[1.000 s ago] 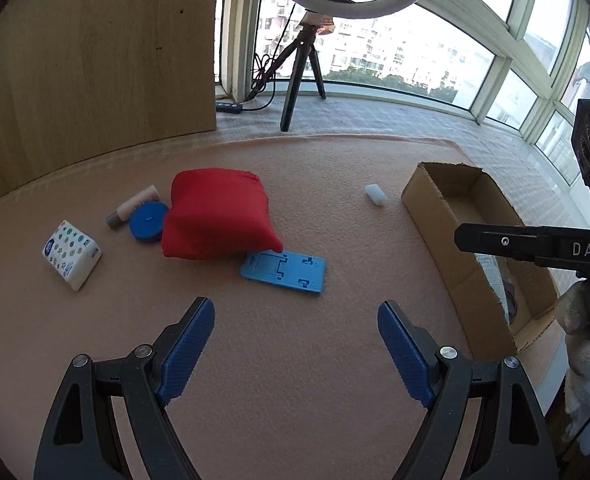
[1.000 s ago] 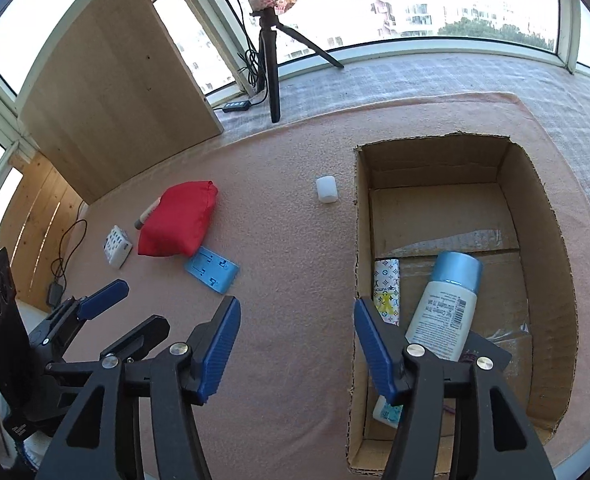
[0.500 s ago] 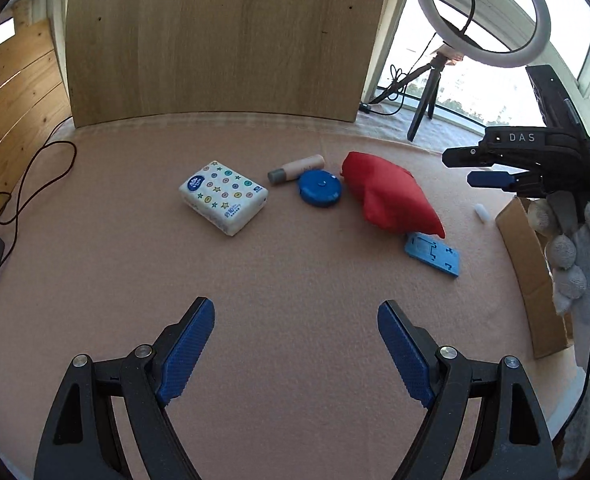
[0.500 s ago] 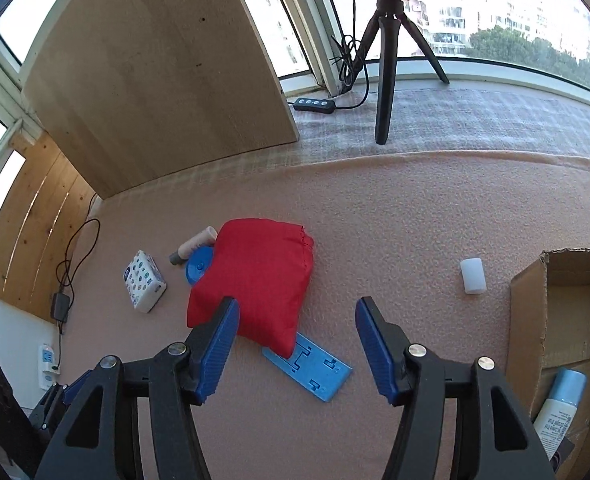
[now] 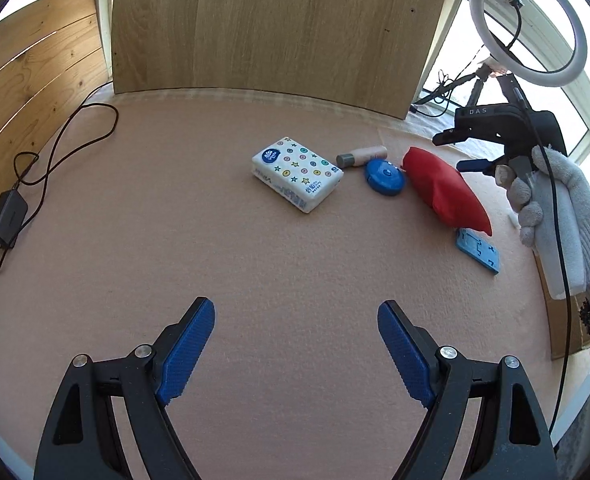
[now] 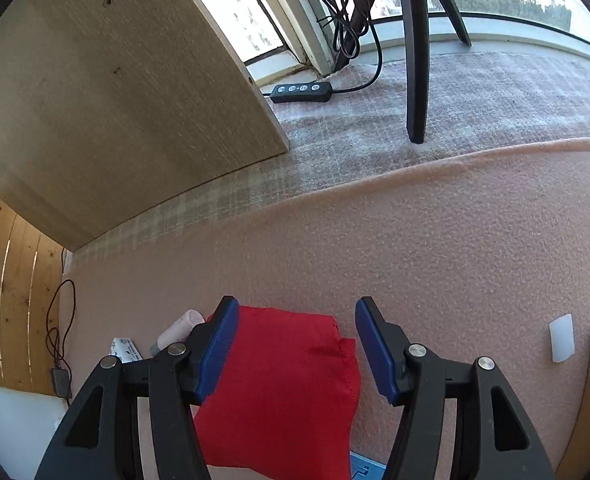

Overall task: Organize objects
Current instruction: 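Move both tools to the red cushion and close both grippers on it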

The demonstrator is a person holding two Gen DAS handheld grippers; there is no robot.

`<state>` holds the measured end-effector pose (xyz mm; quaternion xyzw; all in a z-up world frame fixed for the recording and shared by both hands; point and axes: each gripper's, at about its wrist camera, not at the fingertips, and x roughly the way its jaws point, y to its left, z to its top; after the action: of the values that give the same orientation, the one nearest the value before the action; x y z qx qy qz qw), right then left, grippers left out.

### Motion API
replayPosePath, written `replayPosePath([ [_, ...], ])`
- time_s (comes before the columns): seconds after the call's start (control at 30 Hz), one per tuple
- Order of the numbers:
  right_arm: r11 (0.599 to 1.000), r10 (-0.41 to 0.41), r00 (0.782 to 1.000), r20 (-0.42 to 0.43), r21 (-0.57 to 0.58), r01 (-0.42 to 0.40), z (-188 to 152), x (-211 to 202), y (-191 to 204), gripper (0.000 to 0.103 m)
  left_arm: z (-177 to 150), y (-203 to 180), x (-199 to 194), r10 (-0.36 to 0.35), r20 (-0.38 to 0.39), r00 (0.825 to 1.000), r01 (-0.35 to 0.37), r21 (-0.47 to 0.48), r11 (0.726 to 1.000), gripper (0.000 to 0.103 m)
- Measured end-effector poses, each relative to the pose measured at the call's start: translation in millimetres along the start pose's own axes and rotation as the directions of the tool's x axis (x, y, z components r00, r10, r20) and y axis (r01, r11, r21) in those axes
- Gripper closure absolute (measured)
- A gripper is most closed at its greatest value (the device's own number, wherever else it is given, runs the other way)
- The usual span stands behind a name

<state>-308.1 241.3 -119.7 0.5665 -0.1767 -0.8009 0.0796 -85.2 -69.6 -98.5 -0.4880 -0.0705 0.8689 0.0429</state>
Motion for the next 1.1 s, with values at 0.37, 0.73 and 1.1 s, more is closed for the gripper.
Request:
replayPosePath([
  [0.37,0.998,-0.02,0.993,-0.118,-0.054,0.014,-19.7,30.9,20.8,0.051,-4.2,1.2,1.8,-0.014,-0.008,1.0,0.014,-0.017,1.0,0.017],
  [0.73,0.993,0.039,0.98,-0.197,-0.099,-0.059,-86.0,20.7,41.2,0.051,-12.6,-12.9,1.0,-0.048,-0.022,0.999,0.048,0.002,0.999,0.017],
  [1.1,0.987,0.143,0.954,-0.262,-0.035,-0.158,-157.0,-2.3,34.6,0.051,-35.5,-43.2,2.1,-0.148,-0.068,0.987,0.152,0.048,0.987,0.017],
])
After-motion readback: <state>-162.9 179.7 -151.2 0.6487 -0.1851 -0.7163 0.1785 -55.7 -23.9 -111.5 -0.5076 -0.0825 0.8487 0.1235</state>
